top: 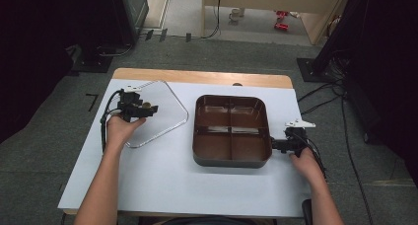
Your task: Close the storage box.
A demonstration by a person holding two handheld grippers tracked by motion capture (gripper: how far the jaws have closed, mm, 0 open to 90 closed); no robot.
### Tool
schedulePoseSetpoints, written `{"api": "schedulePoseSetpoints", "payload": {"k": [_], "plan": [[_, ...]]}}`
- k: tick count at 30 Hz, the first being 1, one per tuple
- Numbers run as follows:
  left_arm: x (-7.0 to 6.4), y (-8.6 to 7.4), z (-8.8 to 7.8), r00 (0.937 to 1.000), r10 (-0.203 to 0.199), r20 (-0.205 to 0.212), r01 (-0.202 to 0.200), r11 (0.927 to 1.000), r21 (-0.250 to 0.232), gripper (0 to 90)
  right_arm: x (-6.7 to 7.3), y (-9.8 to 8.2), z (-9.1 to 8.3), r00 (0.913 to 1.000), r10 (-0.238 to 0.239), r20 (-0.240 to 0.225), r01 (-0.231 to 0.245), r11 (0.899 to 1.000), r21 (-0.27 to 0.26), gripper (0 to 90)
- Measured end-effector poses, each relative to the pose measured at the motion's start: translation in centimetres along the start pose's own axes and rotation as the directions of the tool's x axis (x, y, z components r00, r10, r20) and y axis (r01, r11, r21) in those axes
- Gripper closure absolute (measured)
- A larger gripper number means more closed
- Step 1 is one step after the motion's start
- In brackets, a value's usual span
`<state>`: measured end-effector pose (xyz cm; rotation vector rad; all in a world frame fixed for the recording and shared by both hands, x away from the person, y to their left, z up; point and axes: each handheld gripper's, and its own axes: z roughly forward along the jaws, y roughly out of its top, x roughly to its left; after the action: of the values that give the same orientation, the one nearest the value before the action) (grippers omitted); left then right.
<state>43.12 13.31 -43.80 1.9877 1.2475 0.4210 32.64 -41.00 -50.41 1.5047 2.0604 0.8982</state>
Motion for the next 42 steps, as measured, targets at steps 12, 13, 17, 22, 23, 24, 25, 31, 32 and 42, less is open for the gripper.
{"api": "schedulePoseSetpoints", "payload": {"k": [12,13,17,22,23,24,25,31,32,42], "plan": [[1.9,-0.1,2.3,0.9960,-0.026,-0.086,0.026,0.9996,0.009,30.2,0.0,0.0,0.0,1.0000,0.000,0.000,0.000,1.000,0.000,9.0],[1.9,-0.2,2.5,0.9960,-0.029,-0.085,0.030,0.9995,0.011,30.2,0.0,0.0,0.0,1.0000,0.000,0.000,0.000,1.000,0.000,9.0],[1.9,-0.6,3.2,0.9958,-0.028,-0.087,0.030,0.9991,0.028,33.2,0.0,0.0,0.0,1.0000,0.000,0.000,0.000,1.000,0.000,9.0],[2.0,-1.0,3.6,0.9964,-0.029,-0.080,0.034,0.9976,0.060,44.8,0.0,0.0,0.0,1.0000,0.000,0.000,0.000,1.000,0.000,9.0],[2.1,-1.2,3.7,0.9969,-0.027,-0.073,0.032,0.9972,0.067,48.5,0.0,0.0,0.0,1.0000,0.000,0.000,0.000,1.000,0.000,9.0],[2.1,-1.2,3.7,0.9969,-0.027,-0.073,0.032,0.9972,0.067,51.8,0.0,0.0,0.0,1.0000,0.000,0.000,0.000,1.000,0.000,9.0],[2.2,-1.4,3.7,0.9968,-0.020,-0.078,0.025,0.9975,0.067,51.8,0.0,0.0,0.0,1.0000,0.000,0.000,0.000,1.000,0.000,9.0],[2.0,-1.4,3.7,0.9968,0.004,-0.079,0.001,0.9982,0.060,59.0,0.0,0.0,0.0,1.0000,0.000,0.000,0.000,1.000,-0.001,9.0],[2.1,-1.3,3.7,0.9973,-0.004,-0.073,0.009,0.9980,0.063,59.0,0.0,0.0,0.0,1.0000,0.000,0.000,0.000,1.000,-0.001,9.0],[2.1,-0.4,2.4,0.9974,-0.011,-0.071,0.014,0.9985,0.053,59.4,0.0,0.0,0.0,1.0000,0.001,0.000,-0.001,1.000,-0.001,9.0]]}}
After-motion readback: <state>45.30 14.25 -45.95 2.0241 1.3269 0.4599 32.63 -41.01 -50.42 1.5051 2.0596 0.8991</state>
